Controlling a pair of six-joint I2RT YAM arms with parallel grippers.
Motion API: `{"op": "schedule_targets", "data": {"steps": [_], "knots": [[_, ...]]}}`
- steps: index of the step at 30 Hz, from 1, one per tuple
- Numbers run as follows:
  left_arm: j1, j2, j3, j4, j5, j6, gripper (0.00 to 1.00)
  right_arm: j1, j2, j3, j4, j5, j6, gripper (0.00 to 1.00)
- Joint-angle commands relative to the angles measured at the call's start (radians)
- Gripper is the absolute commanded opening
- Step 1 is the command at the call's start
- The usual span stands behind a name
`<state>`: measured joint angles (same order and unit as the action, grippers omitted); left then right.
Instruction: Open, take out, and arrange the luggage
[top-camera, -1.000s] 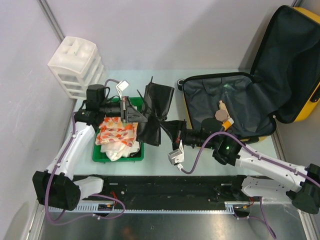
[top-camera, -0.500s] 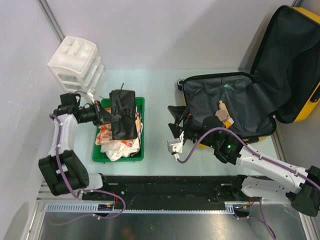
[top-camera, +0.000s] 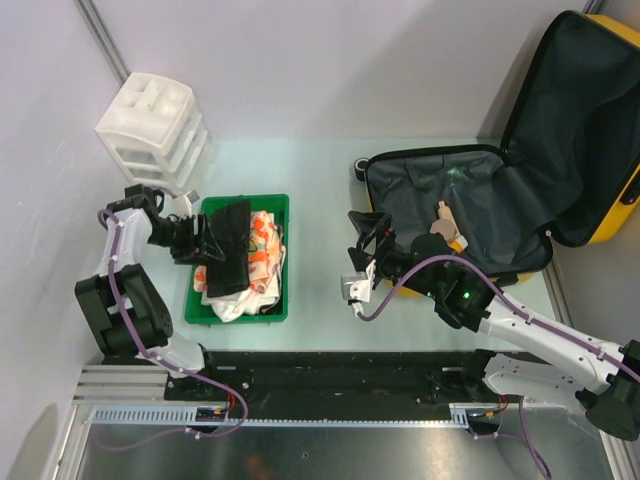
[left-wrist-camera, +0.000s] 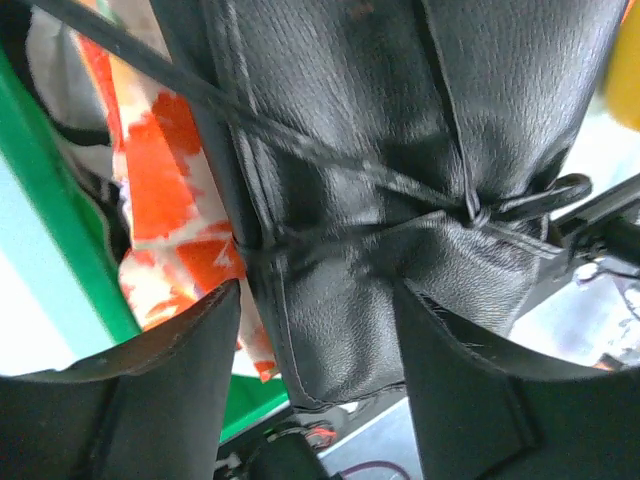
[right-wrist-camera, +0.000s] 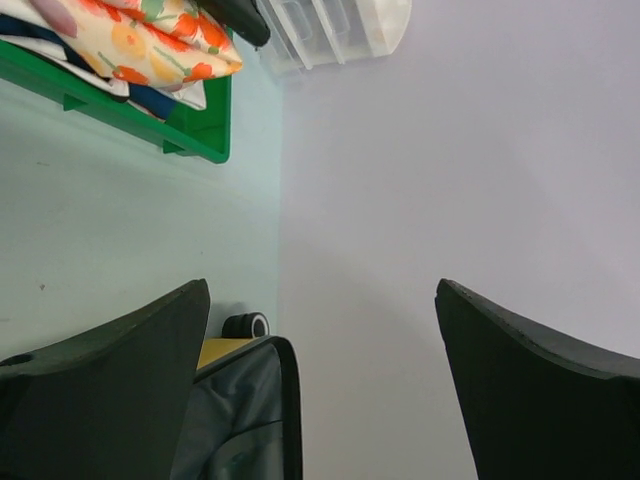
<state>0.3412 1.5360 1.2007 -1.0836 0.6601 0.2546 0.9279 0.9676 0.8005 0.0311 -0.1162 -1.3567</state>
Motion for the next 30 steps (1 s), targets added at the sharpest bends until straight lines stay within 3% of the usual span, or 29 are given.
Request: {"op": "schedule_targets", "data": {"steps": [1,6,11,15,24,30], "knots": [[0.007,-0.046,0.087,-0.035,-0.083,0.109,0.83,-0.012,-0.015,0.002,0.001,0.016,0.018,1.0],[-0.028,-0.14,0.27,-0.039,-0.19,0.147,0.86,-0.015,-0.02,0.002,-0.022,0.023,0.031,0.99],[-0.12,-0.11,0.352,-0.038,-0.154,0.124,0.86,-0.021,-0.02,0.0,-0.025,0.026,0.047,1.0],[-0.205,-0.071,0.248,0.013,-0.134,0.103,0.86,-0.029,-0.024,0.0,-0.022,0.035,0.056,1.0],[-0.286,-0.01,-0.025,0.215,-0.321,0.101,0.77,-0.054,-0.044,0.0,-0.053,0.049,0.1,1.0],[-0.318,-0.053,0.072,0.202,-0.387,0.109,0.84,-0.055,-0.053,0.0,-0.054,0.073,0.091,1.0]]}}
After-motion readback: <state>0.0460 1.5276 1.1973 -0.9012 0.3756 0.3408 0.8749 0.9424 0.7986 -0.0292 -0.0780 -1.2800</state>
